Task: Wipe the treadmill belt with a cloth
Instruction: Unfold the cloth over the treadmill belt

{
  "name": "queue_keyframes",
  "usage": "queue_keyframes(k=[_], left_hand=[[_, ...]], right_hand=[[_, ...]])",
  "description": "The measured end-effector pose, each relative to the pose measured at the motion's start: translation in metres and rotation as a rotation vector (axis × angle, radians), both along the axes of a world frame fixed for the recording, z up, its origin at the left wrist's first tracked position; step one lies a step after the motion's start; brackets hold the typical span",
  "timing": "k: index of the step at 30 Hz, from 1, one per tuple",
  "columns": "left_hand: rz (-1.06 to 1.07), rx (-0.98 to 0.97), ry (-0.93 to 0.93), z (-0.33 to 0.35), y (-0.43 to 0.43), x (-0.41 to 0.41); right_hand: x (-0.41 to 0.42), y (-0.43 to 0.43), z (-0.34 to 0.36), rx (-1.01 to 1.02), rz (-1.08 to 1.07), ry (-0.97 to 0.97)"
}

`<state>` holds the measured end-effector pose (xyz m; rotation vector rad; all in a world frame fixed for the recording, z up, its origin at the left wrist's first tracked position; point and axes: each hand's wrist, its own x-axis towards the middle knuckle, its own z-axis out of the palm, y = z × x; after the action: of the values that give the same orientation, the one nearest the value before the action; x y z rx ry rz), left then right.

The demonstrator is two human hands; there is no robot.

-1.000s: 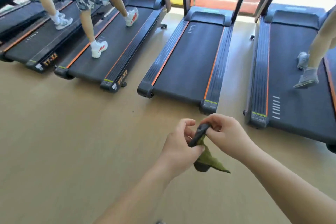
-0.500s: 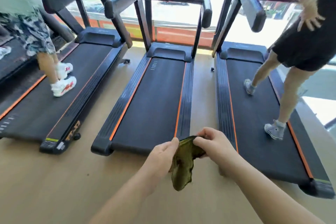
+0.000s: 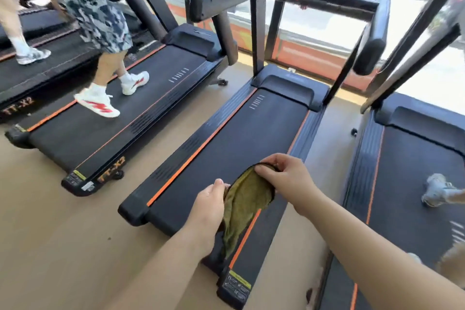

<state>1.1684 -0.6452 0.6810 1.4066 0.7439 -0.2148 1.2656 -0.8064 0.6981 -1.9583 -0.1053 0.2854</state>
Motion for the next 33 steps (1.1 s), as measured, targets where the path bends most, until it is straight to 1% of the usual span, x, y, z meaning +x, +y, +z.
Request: queue_keyframes(k=[4, 6, 8, 9, 11, 13, 14, 15, 17, 18, 19, 21, 22, 23, 25, 28, 30, 33], left_hand=[[-0.009, -0.062, 0.044, -0.019, 0.016, 0.06], [-0.017, -0.15, 0.041, -0.029, 0.02, 0.092], [-0.01, -0.25, 0.031, -0.037, 0.024, 0.122], [0.02, -0.303, 0.022, -0.039, 0.025, 0.137], [0.164, -0.494, -0.003, -0.048, 0.031, 0.17], [0.268, -0.677, -0.038, -0.058, 0.038, 0.202], [0.312, -0.715, -0.065, -0.064, 0.041, 0.22], [0.363, -0.722, -0.093, -0.068, 0.043, 0.239], [0.46, -0.63, -0.127, -0.077, 0.041, 0.279], [0.52, -0.573, -0.124, -0.085, 0.038, 0.297], [0.582, -0.531, -0.115, -0.096, 0.033, 0.316], [0.642, -0.44, -0.066, -0.12, 0.025, 0.352], [0.662, -0.396, -0.049, -0.131, 0.021, 0.367], [0.694, -0.371, -0.034, -0.14, 0.017, 0.38], [0.758, -0.345, 0.004, -0.154, 0.009, 0.399], [0.741, -0.32, 0.005, -0.182, 0.001, 0.419], [0.717, -0.318, 0.001, -0.204, -0.002, 0.425], [0.675, -0.327, -0.001, -0.249, -0.004, 0.44]], right_hand=[[0.072, 0.035, -0.008, -0.053, 0.137, 0.004], [0.104, 0.054, -0.013, -0.067, 0.192, 0.001], [0.133, 0.071, -0.013, -0.036, 0.254, 0.039], [0.148, 0.079, -0.012, -0.011, 0.278, 0.072], [0.182, 0.091, -0.013, 0.037, 0.298, 0.166], [0.219, 0.101, -0.019, 0.032, 0.352, 0.245], [0.24, 0.105, -0.024, 0.016, 0.408, 0.276], [0.261, 0.11, -0.031, -0.004, 0.478, 0.314], [0.304, 0.116, -0.053, -0.03, 0.599, 0.412], [0.324, 0.118, -0.068, -0.022, 0.607, 0.456], [0.345, 0.119, -0.083, -0.008, 0.574, 0.483], [0.39, 0.12, -0.118, 0.012, 0.427, 0.49], [0.412, 0.117, -0.134, -0.016, 0.365, 0.473], [0.433, 0.114, -0.149, -0.092, 0.355, 0.44], [0.463, 0.106, -0.178, -0.276, 0.426, 0.362], [0.498, 0.093, -0.217, -0.489, 0.57, 0.266], [0.512, 0.088, -0.242, -0.575, 0.657, 0.241], [0.531, 0.074, -0.283, -0.657, 0.692, 0.212]])
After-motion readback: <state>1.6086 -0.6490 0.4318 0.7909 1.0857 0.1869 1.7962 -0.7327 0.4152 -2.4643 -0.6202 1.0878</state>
